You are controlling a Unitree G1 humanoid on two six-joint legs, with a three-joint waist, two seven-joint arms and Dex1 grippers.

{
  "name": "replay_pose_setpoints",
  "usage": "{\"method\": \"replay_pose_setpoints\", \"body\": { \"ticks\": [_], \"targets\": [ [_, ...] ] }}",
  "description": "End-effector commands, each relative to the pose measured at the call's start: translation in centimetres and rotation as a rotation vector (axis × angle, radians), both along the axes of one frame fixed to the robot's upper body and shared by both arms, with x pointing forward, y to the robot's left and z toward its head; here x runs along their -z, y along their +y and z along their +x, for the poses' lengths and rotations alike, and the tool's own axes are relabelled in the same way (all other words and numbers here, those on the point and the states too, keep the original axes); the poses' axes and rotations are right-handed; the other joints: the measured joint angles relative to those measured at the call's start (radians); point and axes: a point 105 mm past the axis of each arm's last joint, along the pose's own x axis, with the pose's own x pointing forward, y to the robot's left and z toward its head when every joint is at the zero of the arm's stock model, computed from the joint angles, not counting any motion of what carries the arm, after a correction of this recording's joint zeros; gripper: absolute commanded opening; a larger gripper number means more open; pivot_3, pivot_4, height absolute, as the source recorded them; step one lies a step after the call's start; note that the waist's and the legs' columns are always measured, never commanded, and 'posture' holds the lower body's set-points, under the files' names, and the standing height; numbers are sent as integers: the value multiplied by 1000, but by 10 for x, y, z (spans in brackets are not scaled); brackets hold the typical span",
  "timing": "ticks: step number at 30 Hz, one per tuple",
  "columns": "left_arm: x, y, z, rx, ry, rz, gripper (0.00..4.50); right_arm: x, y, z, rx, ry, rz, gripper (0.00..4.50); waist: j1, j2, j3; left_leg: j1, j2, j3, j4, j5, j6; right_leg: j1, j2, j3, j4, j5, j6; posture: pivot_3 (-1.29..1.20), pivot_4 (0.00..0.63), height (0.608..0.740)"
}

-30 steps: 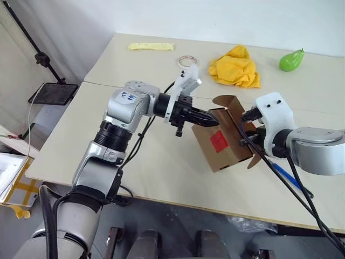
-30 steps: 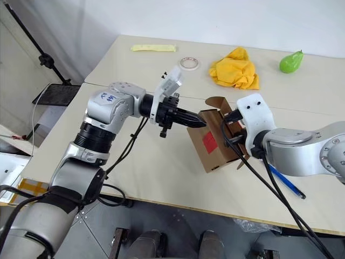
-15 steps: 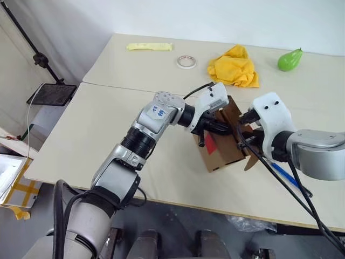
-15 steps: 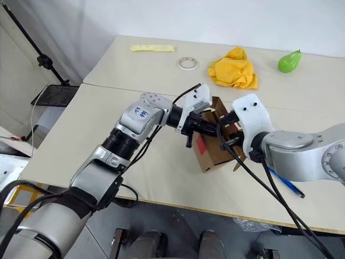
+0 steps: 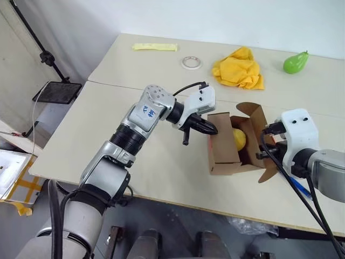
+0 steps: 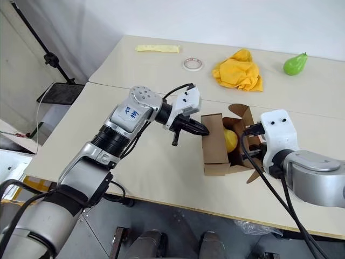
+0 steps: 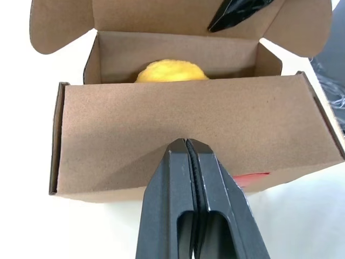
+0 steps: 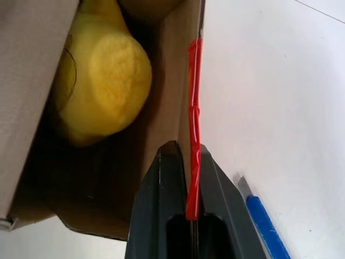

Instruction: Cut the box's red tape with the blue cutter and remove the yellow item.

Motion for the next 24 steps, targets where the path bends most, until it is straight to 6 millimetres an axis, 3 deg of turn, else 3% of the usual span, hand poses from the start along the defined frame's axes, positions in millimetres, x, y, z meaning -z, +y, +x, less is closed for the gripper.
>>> {"method": "replay_pose_setpoints", "body": {
  "ticks": [1,9,15,24],
  "targets": [
    [15,-2,3,-18,-14,67,0,-15,17,-3,-100,-46,19,48,0,0,0,0,0,0,0,0,0,0,0,0,0,0,0,0,150,740],
    [26,-4,3,17,-92,139,0,-9,27,-2,-128,-35,56,48,0,0,0,0,0,-1,0,0,0,1,0,-1,-1,0,0,0,150,740],
    [19,-17,-2,98,-231,169,0,-7,35,1,-157,-27,71,48,0,0,0,0,0,-1,1,0,0,1,0,-1,0,0,0,0,150,740],
    [38,-11,-3,217,-443,315,0,-5,42,4,-169,-24,78,48,-1,-1,-1,1,0,-1,2,0,0,2,0,-1,0,0,0,0,150,740]
  ]
}}
